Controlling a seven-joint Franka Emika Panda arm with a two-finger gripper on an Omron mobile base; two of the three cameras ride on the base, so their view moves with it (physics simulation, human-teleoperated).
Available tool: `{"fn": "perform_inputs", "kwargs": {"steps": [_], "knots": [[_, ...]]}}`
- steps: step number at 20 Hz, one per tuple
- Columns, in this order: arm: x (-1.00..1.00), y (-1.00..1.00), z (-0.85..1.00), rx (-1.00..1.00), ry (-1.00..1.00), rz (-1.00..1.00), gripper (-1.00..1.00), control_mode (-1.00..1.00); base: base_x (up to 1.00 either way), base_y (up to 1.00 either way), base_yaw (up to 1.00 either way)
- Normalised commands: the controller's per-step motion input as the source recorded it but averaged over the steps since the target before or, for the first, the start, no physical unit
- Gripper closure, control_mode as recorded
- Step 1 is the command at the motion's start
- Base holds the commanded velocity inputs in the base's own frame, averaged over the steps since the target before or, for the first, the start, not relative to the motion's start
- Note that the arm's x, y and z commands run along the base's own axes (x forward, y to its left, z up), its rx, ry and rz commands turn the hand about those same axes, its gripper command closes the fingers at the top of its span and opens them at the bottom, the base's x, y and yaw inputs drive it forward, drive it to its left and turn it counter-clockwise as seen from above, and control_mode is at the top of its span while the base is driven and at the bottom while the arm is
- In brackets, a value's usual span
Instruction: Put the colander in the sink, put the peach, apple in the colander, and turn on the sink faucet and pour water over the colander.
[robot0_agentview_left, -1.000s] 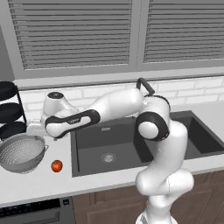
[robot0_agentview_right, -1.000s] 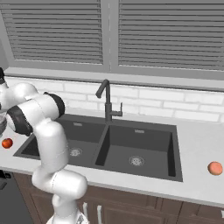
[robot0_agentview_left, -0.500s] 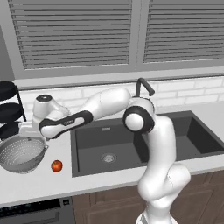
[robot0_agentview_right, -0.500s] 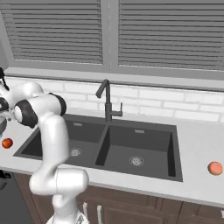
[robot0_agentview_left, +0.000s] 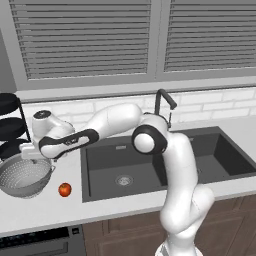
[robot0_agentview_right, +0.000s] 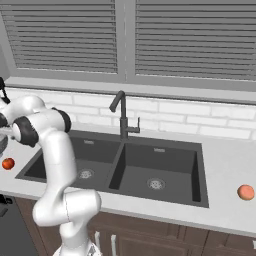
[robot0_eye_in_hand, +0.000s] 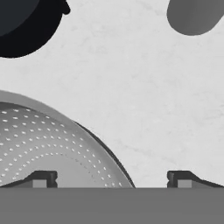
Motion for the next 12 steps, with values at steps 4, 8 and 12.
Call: {"fn": "perform_inputs", "kwargs": {"steps": [4, 8, 12], "knots": [[0.06, 0.0, -0.47, -0.03, 0.0, 0.0, -1.0, -1.0, 0.0, 0.0, 0.0], [0.08, 0.0, -0.44, -0.01, 0.0, 0.0, -1.0, -1.0, 0.0, 0.0, 0.0], [0.0, 0.0, -0.27, -0.02, 0.0, 0.0, 1.0, -1.0, 0.0, 0.0, 0.0]]}}
